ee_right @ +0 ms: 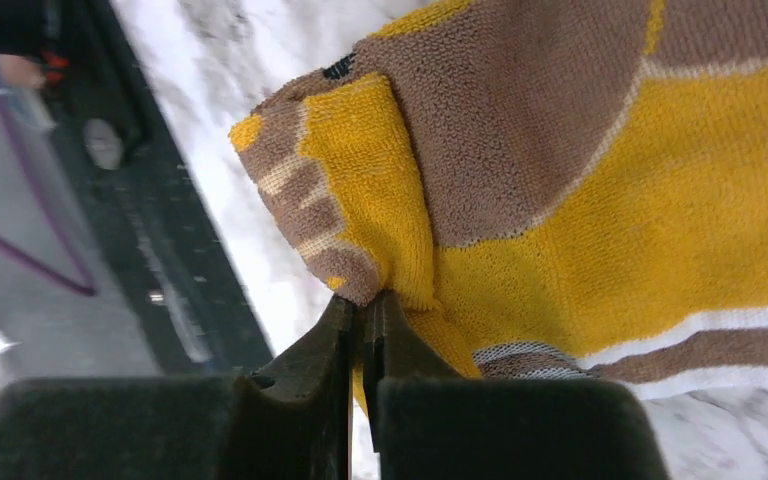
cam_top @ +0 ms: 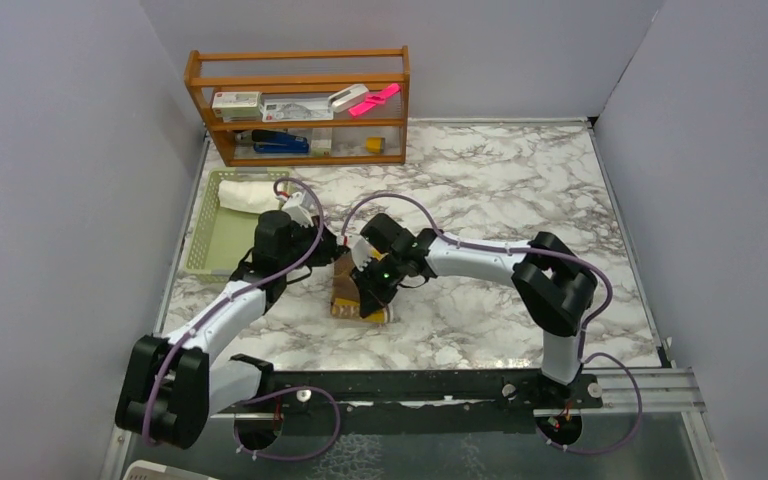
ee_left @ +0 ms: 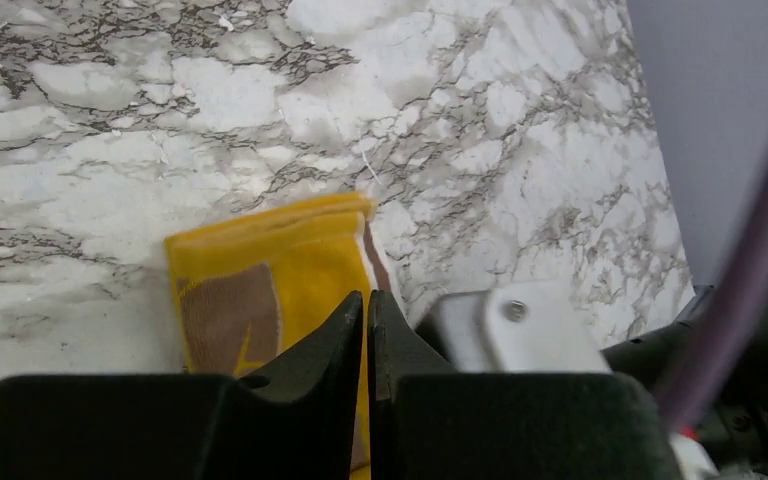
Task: Roll the towels
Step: Roll the towel at the center of the board.
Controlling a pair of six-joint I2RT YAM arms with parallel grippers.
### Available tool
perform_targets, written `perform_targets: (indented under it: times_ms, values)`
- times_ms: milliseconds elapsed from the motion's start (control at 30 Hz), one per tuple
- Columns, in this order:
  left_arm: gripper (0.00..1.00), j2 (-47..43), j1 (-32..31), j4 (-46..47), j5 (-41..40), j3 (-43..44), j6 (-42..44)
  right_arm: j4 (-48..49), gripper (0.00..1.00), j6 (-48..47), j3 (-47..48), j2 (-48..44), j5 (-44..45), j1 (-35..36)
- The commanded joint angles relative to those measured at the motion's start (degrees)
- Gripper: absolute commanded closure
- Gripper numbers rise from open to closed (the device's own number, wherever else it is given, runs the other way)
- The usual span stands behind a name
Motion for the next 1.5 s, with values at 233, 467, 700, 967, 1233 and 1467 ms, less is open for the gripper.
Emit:
perform_targets:
  times_ms: [233,467,700,967,1233,1467]
  values:
    - [0.89,-14.9,1.2,-20.4,-5.7,1.7,0.7,0.5,0.99,20.3,7.9,10.1,-24.9,-10.3]
    - [0.92,-17.8,1.9,-19.3,-4.0,-5.3,-6.2,3.0,0.99,22.5,12.0,17.6,-30.9,-11.7]
    - [0.92,-21.6,1.9,-17.8,-1.3,-8.3,-9.4,1.2,0.99,19.3,14.9,18.1,-29.7,-11.7]
    - [0.92,-22.2,1.9,-21.4,-4.0,-7.2,-9.7,3.7,0.99,19.1,12.5,16.9,-34.6,-10.3]
    - [0.92,-27.4,1.9,-30.1,-9.0,-2.8,-8.6,6.6,0.99,21.0,12.0,16.4,-35.8,-6.4]
    - [0.98,-29.5,1.9,-30.2,-6.9,-5.4,-11.5,10.2,0.99,24.6,10.7,20.8,-37.1,-6.2]
